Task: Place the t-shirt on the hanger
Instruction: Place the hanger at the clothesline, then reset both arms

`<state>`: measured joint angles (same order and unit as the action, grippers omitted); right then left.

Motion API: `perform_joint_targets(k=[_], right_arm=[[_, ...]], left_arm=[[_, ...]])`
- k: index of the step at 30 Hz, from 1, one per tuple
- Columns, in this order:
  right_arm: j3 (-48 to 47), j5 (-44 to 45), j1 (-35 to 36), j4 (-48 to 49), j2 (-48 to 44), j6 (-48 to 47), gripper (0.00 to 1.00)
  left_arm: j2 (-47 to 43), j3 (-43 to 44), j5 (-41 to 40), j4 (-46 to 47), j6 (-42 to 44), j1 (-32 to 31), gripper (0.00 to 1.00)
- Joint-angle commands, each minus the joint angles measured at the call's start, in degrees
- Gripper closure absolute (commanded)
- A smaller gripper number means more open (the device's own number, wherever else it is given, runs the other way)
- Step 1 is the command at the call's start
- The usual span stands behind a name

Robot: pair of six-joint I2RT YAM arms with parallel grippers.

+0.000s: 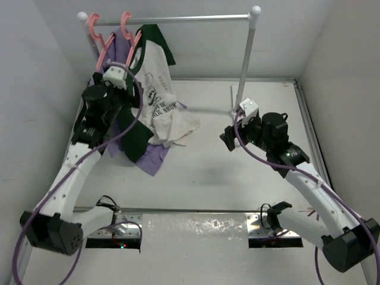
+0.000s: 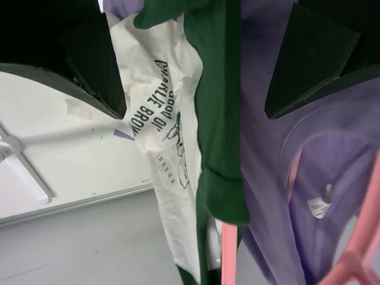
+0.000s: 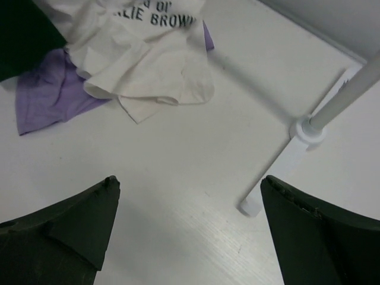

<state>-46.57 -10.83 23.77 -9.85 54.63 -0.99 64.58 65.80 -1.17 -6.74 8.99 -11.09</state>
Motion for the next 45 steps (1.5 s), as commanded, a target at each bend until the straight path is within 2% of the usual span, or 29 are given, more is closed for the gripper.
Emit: perform_joint_targets(k=[1, 6, 7, 8, 10, 12, 17, 21, 25, 31, 38, 45], right_arm=[[0.9, 5.6, 0.1, -3.0, 2.5, 4.2, 0.02], [8.8, 10.7, 0.1, 0.7, 2.8, 10.0, 0.01], [10.1, 12.3, 0.1, 1.2, 2.8, 11.6, 0.01], [12.2, 13.5, 0.0, 1.9, 2.8, 12.4, 0.01], [14.2, 18.0, 0.1, 2.5, 2.7, 15.3, 0.01], [16.9, 22.3, 0.0, 3.1, 2.8, 17.9, 0.01], [22.7, 25.3, 0.0, 6.2, 3.2, 20.4, 0.01], [26.0, 26.2, 0.0, 8.6, 3.6, 21.7, 0.01], [28.8, 26.6, 0.0, 11.7, 3.3, 24.3, 0.01], [30.2, 28.3, 0.0, 12.8, 2.9, 26.7, 0.01], [29.8, 37.2, 0.0, 8.1, 2.5, 33.5, 0.01], [28.6, 38.9, 0.0, 6.7, 3.2, 29.1, 0.01]], left_arm=[[-8.3, -4.6, 4.0, 5.8, 5.2, 0.3, 0.00], [-25.3, -18.9, 4.2, 8.4, 16.1, 0.3, 0.00], [-27.9, -21.0, 5.3, 7.5, 22.3, 0.3, 0.00], [-33.6, -25.3, 7.2, 3.4, 26.0, 0.3, 0.00], [-39.4, -30.0, 8.1, -0.4, 35.6, 0.3, 0.00], [-51.4, -37.1, 7.4, -5.5, 42.7, 0.3, 0.00], [-63.9, -47.8, 6.2, -17.6, 49.2, 0.3, 0.00], [-64.0, -51.3, 4.7, -23.2, 45.6, 0.3, 0.00], [-54.6, -52.2, 2.4, -21.4, 41.5, 0.3, 0.00], [-40.0, -51.1, 7.3, -22.7, 42.1, 0.4, 0.00], [-42.5, -53.6, 7.3, -19.9, 42.3, 0.6, 0.00], [-42.7, -54.8, 7.8, -18.6, 43.0, 1.6, 0.00]])
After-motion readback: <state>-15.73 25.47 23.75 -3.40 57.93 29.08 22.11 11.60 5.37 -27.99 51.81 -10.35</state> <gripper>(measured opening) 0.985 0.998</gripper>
